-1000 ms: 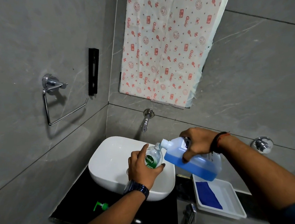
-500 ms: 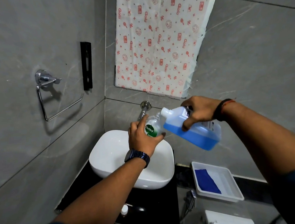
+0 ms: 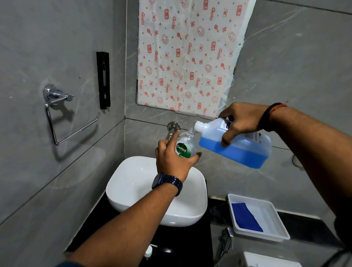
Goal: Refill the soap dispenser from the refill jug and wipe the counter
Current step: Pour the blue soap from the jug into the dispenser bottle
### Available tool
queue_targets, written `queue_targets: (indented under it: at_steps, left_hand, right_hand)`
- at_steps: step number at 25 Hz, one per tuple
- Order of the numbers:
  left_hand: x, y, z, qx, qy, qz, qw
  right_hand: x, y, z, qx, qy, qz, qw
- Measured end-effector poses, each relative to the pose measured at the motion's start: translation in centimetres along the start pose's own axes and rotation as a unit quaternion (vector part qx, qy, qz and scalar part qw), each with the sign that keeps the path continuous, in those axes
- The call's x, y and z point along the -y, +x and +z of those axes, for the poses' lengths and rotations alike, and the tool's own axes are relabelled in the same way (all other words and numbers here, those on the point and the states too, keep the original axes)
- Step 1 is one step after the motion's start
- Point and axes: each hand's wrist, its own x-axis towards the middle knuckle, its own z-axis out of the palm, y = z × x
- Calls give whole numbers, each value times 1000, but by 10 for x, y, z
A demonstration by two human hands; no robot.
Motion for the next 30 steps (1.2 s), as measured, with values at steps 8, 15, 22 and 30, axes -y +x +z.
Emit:
queue_targets:
  at_steps: [8, 15, 22, 30]
  left_hand:
    - [-1, 0, 4, -8, -11, -7, 1000]
    - [-3, 5, 4, -5, -4, -8, 1000]
    - [-6, 7, 4, -4, -2, -3, 1000]
    - [-7, 5, 4, -1, -1, -2, 1000]
  right_hand:
    - [5, 0, -7, 5, -8, 8, 1000]
    - [5, 3, -13, 0, -12, 11, 1000]
    - [4, 3, -16, 3, -2, 15, 1000]
    - [8, -1, -18, 5, -12, 9, 1000]
